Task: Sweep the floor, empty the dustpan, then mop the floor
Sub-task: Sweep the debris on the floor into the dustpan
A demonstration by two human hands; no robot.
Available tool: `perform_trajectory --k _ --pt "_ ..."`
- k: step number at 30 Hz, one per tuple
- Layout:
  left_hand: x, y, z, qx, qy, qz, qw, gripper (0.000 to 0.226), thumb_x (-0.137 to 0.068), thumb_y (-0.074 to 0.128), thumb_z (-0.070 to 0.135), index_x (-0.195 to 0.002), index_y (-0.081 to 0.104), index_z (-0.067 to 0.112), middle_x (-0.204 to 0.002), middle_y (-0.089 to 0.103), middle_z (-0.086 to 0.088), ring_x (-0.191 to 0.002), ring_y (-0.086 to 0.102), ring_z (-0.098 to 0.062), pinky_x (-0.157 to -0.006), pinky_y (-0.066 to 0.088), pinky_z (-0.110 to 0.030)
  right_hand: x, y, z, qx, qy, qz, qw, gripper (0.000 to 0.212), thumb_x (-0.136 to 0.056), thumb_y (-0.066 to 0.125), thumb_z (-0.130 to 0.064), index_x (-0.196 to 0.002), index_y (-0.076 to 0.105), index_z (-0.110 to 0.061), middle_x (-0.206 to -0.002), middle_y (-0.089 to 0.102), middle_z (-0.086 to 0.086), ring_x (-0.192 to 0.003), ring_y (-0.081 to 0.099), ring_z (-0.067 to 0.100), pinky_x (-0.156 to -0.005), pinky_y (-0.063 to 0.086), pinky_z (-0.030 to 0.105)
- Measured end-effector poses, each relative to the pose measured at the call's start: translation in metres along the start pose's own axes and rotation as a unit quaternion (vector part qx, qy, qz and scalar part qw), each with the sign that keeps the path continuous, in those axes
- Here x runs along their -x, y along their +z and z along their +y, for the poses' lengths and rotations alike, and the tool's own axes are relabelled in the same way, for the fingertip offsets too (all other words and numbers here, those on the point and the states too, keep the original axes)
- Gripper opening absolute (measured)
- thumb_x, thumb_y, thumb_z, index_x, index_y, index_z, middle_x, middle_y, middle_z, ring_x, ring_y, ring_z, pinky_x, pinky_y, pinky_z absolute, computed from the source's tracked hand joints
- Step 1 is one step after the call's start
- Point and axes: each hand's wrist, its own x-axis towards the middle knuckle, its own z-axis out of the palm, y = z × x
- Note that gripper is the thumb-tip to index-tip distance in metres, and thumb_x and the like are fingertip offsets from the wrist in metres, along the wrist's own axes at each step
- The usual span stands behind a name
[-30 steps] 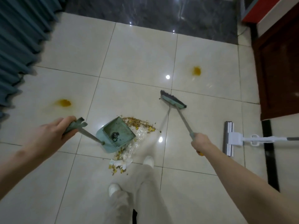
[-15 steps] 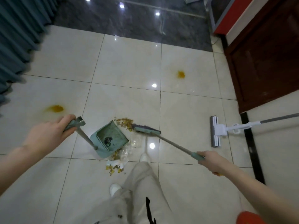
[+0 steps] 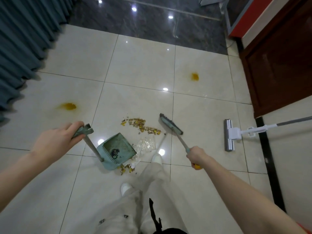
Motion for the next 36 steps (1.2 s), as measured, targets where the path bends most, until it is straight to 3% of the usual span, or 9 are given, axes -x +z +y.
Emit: perform_trajectory --k 4,8,13,17,22,25,30,36 --pt "0.022 0.006 -0.007 0.016 -0.017 -0.007 1.000 0.033 -0.084 0.065 0.033 -0.110 0.049 0.022 -0.091 0.066 -0.007 -0.049 0.060 -0.035 -0.040 0.038 -0.027 0.022 0.027 -0.008 0.064 -0.019 -0.042 0.997 0.011 -0.097 0.042 -0.008 -0.089 0.049 -0.006 -0.074 0.055 0.008 -0.056 0.055 0.023 -0.045 0.044 0.029" --pt "0.042 0.014 -0.009 0.024 -0.046 -0.015 0.999 0.033 -0.083 0.066 0.034 -0.109 0.049 0.024 -0.091 0.066 -0.007 -0.053 0.063 -0.035 -0.042 0.037 -0.026 0.042 0.037 -0.006 0.123 -0.037 -0.086 0.988 0.020 -0.095 0.042 -0.012 -0.111 0.053 -0.005 -0.068 0.056 0.006 -0.047 0.053 0.018 -0.052 0.047 0.030" --pt "0.055 0.019 -0.016 0.025 -0.069 -0.032 0.997 0.031 -0.088 0.052 0.046 -0.112 0.046 0.028 -0.094 0.065 -0.003 -0.063 0.065 -0.033 -0.044 0.046 -0.031 0.068 0.015 -0.014 0.103 -0.054 -0.123 0.986 0.026 -0.098 0.045 -0.020 -0.116 0.057 -0.004 -0.060 0.044 0.004 -0.038 0.040 0.015 -0.039 0.037 0.022" --pt "0.066 0.013 -0.021 0.034 -0.097 -0.027 0.994 0.032 -0.088 0.057 0.043 -0.113 0.046 0.028 -0.096 0.064 -0.003 -0.063 0.065 -0.033 -0.045 0.048 -0.033 0.075 -0.022 -0.025 0.071 -0.073 -0.091 0.991 0.027 -0.096 0.050 -0.019 -0.119 0.061 -0.008 -0.061 0.038 0.004 -0.038 0.036 0.014 -0.042 0.032 0.021" --pt "0.078 0.006 -0.019 0.004 -0.105 -0.005 0.994 0.035 -0.083 0.067 0.036 -0.110 0.050 0.022 -0.086 0.065 -0.005 -0.047 0.059 -0.031 -0.040 0.036 -0.024 0.079 -0.041 -0.063 0.098 -0.118 -0.049 0.987 0.017 -0.098 0.047 -0.015 -0.111 0.057 -0.021 -0.066 0.044 0.008 -0.044 0.040 0.016 -0.038 0.036 0.019" --pt "0.085 0.001 -0.016 0.001 -0.131 -0.003 0.991 0.034 -0.083 0.067 0.036 -0.109 0.051 0.021 -0.084 0.065 -0.006 -0.047 0.058 -0.032 -0.041 0.032 -0.024 0.047 -0.035 -0.102 0.131 -0.136 -0.012 0.982 0.018 -0.098 0.046 -0.013 -0.110 0.059 -0.009 -0.070 0.047 0.010 -0.050 0.044 0.021 -0.040 0.039 0.021" --pt "0.089 -0.002 -0.009 0.002 -0.169 -0.001 0.986 0.032 -0.086 0.064 0.036 -0.110 0.047 0.024 -0.089 0.065 -0.006 -0.051 0.058 -0.031 -0.044 0.029 -0.022 -0.012 -0.005 -0.154 0.171 -0.164 0.008 0.971 0.022 -0.095 0.044 -0.006 -0.109 0.059 0.002 -0.074 0.053 0.014 -0.058 0.052 0.027 -0.055 0.044 0.031" --pt "0.091 0.002 -0.009 0.012 -0.208 -0.016 0.978 0.030 -0.091 0.056 0.041 -0.114 0.047 0.026 -0.104 0.065 -0.005 -0.066 0.064 -0.035 -0.050 0.038 -0.028 -0.003 0.040 -0.136 0.277 -0.180 -0.033 0.943 0.023 -0.089 0.041 0.003 -0.105 0.058 0.004 -0.075 0.058 0.015 -0.064 0.059 0.031 -0.062 0.054 0.037"
